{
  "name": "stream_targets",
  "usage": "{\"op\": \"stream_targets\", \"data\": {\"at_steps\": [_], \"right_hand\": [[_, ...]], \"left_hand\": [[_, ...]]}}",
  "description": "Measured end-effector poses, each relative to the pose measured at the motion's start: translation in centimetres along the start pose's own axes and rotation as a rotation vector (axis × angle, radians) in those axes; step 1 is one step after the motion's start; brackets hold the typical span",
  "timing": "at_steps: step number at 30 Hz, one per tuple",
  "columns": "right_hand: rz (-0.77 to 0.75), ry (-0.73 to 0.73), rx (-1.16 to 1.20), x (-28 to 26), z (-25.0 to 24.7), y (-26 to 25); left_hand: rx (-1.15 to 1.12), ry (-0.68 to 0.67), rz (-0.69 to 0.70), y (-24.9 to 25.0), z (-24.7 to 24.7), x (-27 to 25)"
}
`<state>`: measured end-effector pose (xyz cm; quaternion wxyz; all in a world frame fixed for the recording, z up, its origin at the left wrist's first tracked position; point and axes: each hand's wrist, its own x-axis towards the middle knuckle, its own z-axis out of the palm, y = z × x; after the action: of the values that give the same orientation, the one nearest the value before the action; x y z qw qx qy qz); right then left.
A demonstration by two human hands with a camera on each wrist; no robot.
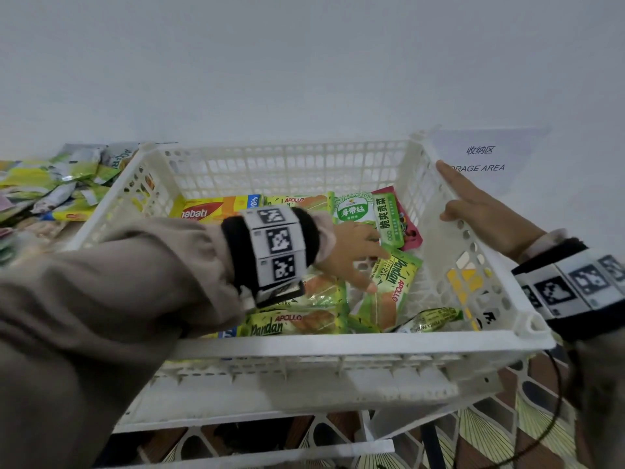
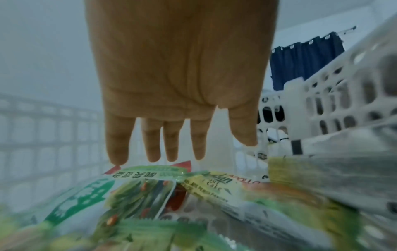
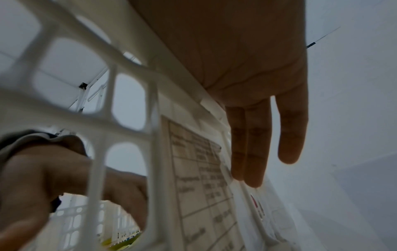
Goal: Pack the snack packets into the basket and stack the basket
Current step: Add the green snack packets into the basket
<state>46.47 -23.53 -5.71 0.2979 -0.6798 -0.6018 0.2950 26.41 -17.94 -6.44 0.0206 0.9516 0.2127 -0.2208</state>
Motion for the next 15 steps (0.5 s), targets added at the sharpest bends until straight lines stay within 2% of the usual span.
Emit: {"op": "stream_targets", "data": {"at_steps": [5, 8, 12, 15], "right_hand": [[-0.002, 0.012, 0.013, -0.1, 0.1, 0.1], [0.008, 0.010, 0.026, -0.1, 0.0, 0.1], [0.013, 0.005, 0.030, -0.2, 0.0, 0.0], [0.018, -0.004, 0.010, -0.2, 0.0, 0.0]], "left_hand": [[-0.121, 0.064, 0.012, 1.7, -0.5, 3.7], [0.011, 0.048, -0.010, 2.5, -0.2, 5.1], [0.048, 0.039, -0.042, 2.4, -0.5, 5.6], [-0.050, 0.028, -0.094, 2.5, -1.0, 5.1]]}}
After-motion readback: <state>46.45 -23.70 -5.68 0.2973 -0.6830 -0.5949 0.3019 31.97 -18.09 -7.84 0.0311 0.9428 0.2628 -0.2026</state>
